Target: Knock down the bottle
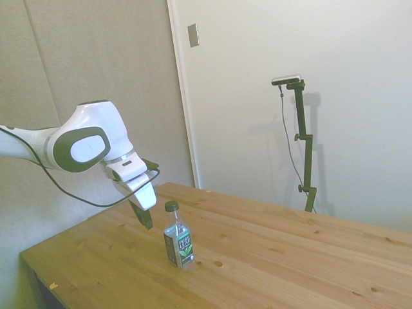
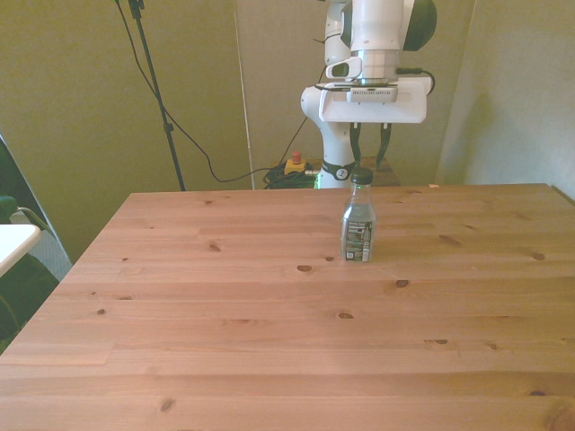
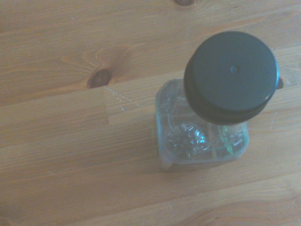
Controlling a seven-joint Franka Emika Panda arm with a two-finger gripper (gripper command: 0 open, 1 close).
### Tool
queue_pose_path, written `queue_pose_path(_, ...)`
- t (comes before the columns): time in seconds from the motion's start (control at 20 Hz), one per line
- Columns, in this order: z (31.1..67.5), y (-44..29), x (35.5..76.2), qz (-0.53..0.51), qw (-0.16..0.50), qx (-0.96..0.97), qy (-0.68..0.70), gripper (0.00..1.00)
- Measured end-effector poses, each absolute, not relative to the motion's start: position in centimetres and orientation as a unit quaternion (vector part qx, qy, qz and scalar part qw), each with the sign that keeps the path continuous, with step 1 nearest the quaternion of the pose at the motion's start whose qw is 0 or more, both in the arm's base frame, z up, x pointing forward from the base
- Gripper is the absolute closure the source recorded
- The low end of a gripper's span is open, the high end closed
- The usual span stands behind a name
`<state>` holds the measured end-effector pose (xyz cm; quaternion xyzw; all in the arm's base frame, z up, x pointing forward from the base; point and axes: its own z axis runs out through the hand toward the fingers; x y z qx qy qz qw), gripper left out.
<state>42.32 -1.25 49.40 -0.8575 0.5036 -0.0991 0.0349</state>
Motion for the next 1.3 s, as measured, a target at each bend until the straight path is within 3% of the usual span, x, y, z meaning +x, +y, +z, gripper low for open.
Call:
queue_pose_path(0.4, 49.5, -2.3, 45.8, -0.121, 0.036, -0.842, 0.525, 1.00)
queue_pose_path(0.7, 50.4, -4.8, 51.0, -0.143, 0.042, -0.819, 0.555, 1.00)
queue_pose_path(1.0, 48.3, -5.6, 57.4, -0.163, 0.057, -0.806, 0.566, 1.00)
queue_pose_path(1.3, 47.3, -5.3, 59.8, -0.186, 0.084, -0.800, 0.564, 1.00)
